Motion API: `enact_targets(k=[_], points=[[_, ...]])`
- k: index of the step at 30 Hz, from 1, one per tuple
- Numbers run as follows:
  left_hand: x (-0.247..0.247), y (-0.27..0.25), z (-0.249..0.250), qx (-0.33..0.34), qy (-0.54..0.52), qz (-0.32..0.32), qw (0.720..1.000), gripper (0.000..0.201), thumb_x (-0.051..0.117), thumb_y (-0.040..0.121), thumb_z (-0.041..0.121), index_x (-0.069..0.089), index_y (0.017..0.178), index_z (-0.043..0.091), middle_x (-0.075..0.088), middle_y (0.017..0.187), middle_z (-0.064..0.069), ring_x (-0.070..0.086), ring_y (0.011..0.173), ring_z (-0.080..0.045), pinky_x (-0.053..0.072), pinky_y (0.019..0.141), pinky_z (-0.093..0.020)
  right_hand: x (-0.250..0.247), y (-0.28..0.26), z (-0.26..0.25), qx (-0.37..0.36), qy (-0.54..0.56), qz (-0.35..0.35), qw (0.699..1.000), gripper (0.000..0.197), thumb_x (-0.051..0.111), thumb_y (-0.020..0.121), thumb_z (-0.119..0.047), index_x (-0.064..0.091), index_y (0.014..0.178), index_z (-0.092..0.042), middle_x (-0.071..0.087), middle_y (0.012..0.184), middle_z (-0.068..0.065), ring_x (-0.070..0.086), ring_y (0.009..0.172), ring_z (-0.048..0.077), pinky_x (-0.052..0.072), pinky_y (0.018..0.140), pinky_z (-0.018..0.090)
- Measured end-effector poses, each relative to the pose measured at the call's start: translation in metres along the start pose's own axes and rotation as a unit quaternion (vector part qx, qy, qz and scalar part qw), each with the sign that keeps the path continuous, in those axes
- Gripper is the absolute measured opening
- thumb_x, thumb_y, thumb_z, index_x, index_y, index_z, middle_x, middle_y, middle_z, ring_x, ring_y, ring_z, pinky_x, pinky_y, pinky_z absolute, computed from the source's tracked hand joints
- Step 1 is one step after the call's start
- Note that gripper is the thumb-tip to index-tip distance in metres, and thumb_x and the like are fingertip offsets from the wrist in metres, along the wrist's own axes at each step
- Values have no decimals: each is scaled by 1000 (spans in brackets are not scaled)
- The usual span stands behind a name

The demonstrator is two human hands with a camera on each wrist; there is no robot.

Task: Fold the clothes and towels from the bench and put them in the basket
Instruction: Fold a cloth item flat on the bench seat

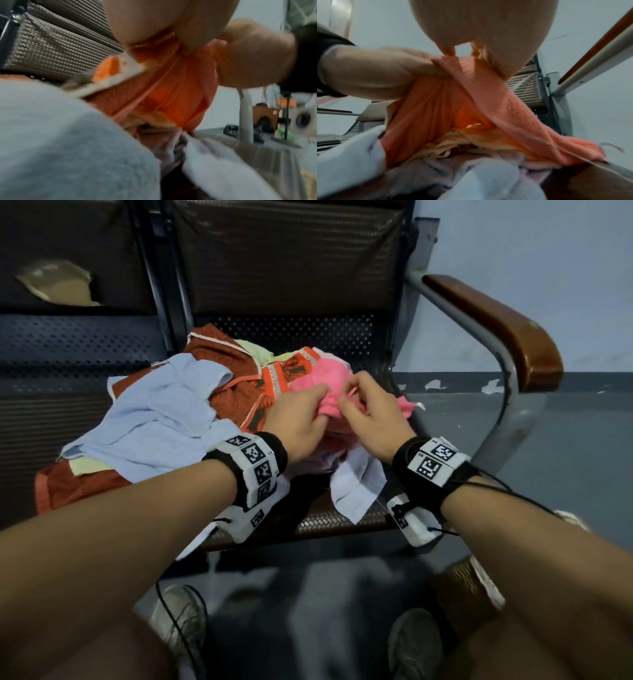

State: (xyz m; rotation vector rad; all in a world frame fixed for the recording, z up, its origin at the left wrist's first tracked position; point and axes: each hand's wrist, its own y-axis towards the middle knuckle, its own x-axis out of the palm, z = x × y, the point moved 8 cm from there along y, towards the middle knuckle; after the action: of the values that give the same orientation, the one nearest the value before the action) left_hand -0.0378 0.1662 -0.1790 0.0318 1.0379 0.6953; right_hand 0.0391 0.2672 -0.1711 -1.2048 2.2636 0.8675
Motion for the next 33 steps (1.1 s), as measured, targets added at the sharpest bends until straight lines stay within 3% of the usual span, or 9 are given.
enact_targets(k=[3,6,10,13,17,19,22,26,33], points=[[-22,6,19,-8,-151,71,986,10,49,84,10,57,84,16,63,78,3,55,73,-11,44,72,-29,-12,-11,14,41,23,-25,999,31,62,85,-27,57,115,-18,65,92,-6,58,80,3,46,75,15],[-30,12,30,-14,-200,83,976,11,52,88,12,62,91,10,67,86,-1,62,83,-16,49,82,-34,-16,-19,29,70,-15,-45,996,21,62,88,-15,62,105,-28,69,94,-8,62,84,8,51,83,26],[-5,2,-2,-100,-85,-47,990,19,72,83,33,58,94,24,65,87,9,61,80,-13,39,67,-28,-31,-13,41,146,104,43,983,40,39,90,-30,70,116,-29,71,117,-2,64,109,15,50,99,36],[11,-11,-24,-119,-6,-109,987,6,62,92,21,63,96,26,65,93,2,62,92,-23,35,71,-25,-42,-7,47,175,182,93,963,37,43,90,-42,71,106,-23,73,108,0,67,105,17,53,100,45],[-8,-7,-32,-207,-150,-15,967,35,40,105,26,65,105,1,69,105,-16,64,99,-33,50,88,-42,-57,-5,50,151,83,122,977,25,59,77,-52,61,86,-28,68,84,-14,64,81,5,52,79,29],[-17,-2,-22,-210,-237,9,948,35,51,101,32,69,106,3,72,104,-10,66,98,-28,49,94,-45,-55,-5,50,130,43,103,985,17,62,79,-48,58,82,-31,65,76,-23,59,72,-5,46,71,21],[-29,2,-12,-176,-204,12,963,21,76,82,35,77,94,18,76,89,1,69,86,-16,53,80,-32,-50,-8,44,88,24,82,992,25,57,94,-37,61,75,-21,60,64,-18,50,60,-3,42,65,28],[-33,-4,-26,-209,-72,14,975,37,61,91,35,56,60,15,53,58,0,51,66,-22,36,56,-33,-45,-9,29,97,69,74,990,46,44,101,-47,63,64,-27,60,59,-14,55,63,10,46,66,34],[-49,-2,-39,-263,-146,117,946,25,43,93,32,62,87,18,65,88,-5,59,84,-28,48,77,-39,-53,-15,0,24,-97,90,991,30,50,101,-29,67,84,-12,66,76,3,60,74,21,50,74,44]])
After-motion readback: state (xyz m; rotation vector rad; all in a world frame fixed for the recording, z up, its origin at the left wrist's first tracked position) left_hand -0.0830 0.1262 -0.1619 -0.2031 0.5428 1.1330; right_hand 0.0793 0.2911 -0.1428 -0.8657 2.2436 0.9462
